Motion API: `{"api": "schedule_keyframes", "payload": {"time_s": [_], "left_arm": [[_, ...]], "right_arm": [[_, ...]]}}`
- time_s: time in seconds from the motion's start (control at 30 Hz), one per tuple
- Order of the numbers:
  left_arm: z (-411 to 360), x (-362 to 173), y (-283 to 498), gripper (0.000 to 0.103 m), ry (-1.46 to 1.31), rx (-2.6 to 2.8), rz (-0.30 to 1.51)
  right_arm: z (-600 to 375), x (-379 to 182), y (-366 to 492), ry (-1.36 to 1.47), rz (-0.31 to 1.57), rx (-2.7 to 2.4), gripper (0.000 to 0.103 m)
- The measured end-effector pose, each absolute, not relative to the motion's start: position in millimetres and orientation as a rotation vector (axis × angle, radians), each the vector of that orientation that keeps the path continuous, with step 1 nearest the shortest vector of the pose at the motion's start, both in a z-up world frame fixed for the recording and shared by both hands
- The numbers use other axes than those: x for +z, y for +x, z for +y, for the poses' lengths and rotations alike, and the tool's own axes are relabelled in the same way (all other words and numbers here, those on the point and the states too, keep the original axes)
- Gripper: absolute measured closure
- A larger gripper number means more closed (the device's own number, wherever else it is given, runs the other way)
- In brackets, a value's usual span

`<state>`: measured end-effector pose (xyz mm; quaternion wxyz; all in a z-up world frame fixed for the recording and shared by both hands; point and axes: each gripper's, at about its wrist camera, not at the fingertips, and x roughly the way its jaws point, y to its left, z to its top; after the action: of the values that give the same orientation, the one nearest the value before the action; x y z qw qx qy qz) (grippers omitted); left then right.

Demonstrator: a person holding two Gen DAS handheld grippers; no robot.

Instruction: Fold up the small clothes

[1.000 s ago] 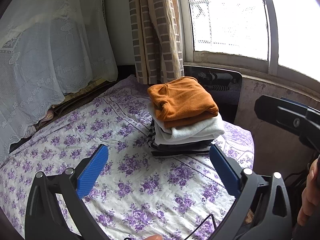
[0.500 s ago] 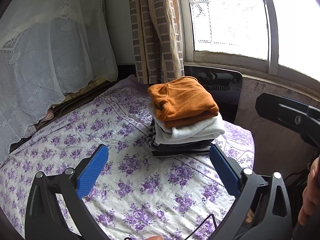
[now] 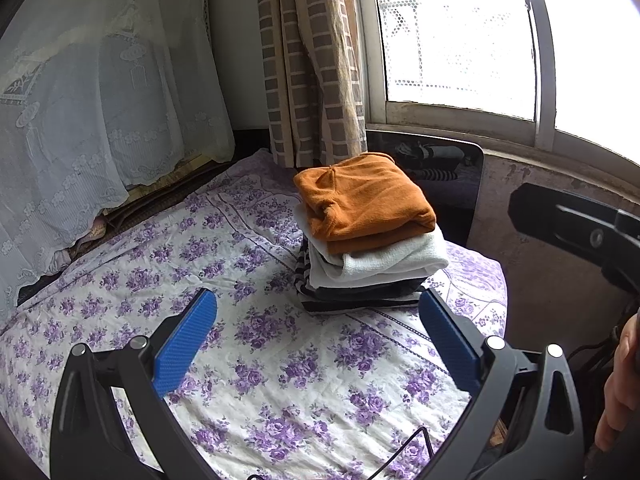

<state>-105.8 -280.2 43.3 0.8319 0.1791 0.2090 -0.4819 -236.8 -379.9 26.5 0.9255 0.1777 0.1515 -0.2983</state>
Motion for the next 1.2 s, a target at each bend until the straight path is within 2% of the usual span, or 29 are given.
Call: {"api": "schedule_keyframes", "payload": {"time_s": [1.2], "left_arm": [[-274.7, 44.9, -101.8, 0.005, 0.371, -1.024, 0.433]], "right_arm": [[-377.8, 28.3, -233.9, 0.363, 0.310, -0.605, 0.004]]}}
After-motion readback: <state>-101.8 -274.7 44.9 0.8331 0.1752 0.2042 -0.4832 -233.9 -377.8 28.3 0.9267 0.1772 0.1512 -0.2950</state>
